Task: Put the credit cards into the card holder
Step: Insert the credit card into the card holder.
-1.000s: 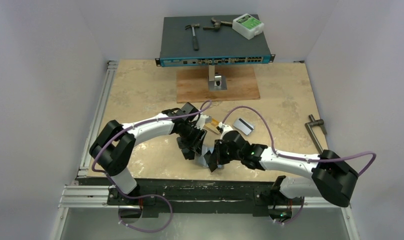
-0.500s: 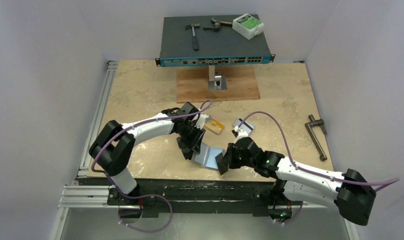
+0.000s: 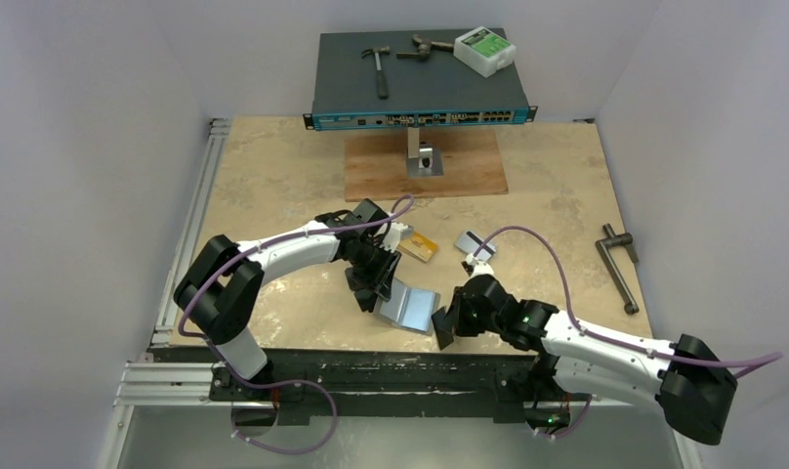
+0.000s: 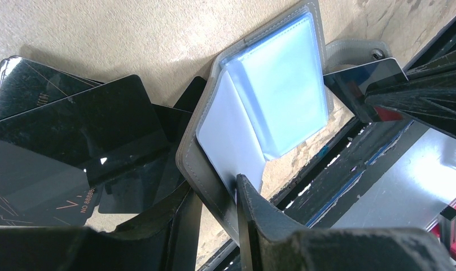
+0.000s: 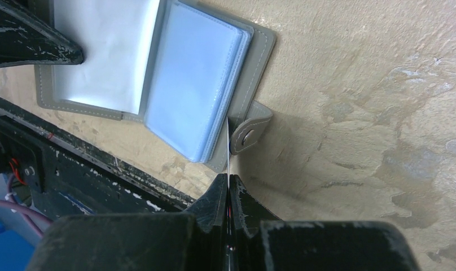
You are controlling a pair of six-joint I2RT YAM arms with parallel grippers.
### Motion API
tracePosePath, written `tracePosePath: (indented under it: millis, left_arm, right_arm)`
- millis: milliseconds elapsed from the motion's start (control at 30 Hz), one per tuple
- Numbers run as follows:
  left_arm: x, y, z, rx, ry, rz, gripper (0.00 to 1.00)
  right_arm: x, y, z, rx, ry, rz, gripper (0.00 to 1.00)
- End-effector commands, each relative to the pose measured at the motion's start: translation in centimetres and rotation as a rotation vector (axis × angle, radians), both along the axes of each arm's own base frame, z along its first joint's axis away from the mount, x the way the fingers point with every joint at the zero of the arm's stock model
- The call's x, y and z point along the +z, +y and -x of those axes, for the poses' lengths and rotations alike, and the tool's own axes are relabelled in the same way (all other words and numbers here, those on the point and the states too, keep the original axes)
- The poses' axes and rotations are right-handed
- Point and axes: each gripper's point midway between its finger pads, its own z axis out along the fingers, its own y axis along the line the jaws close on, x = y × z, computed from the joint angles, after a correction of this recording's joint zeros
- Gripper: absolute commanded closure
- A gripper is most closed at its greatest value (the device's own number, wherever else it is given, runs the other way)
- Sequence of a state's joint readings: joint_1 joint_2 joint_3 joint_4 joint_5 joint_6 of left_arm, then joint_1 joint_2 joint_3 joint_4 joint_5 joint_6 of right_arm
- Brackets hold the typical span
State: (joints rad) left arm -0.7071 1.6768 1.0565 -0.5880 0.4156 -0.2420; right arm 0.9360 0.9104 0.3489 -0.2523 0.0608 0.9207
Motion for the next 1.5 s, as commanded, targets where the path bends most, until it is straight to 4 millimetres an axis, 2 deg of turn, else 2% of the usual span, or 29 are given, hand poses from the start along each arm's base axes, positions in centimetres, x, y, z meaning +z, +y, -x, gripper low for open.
tracePosePath:
  millis: [0, 200, 400, 500, 867, 1200, 1467]
  left_arm:
    - [2.4, -1.1, -1.4, -0.016, -0.081, 0.067, 0.72]
    - [2.5, -1.1, -1.4, -0.022, -0.084, 0.068, 0.72]
    - [2.6, -1.3, -1.3, -0.027, -0.087, 0.07, 0.72]
    - [2.7, -1.4, -1.3, -0.03, -0.088, 0.072, 0.72]
    - [2.8, -1.5, -1.2, -0.034, -0.088, 0.079, 0.73]
    - [3.1, -1.6, -1.0, -0.04, -0.092, 0.085, 0.74]
    - [3.1, -1.7, -1.0, -0.044, -0.092, 0.087, 0.74]
  right_arm:
    - [0.4, 0.7, -0.6, -0.009, -0.012, -0.023, 1.0]
    - [1.5, 0.0, -0.8, -0.029, -0.042, -0.023, 1.0]
    - [3.0, 0.6, -1.1, -0.018, -0.071, -0.069, 1.0]
    - [3.0, 1.4, -1.0, 0.008, -0.067, -0.086, 1.0]
    - [2.0, 2.0, -1.2, 0.029, -0.054, -0.077, 1.0]
    - [3.5, 1.2, -1.3, 0.007, -0.086, -0.078, 1.0]
    - [2.8, 2.0, -1.3, 0.036, -0.069, -0.079, 1.0]
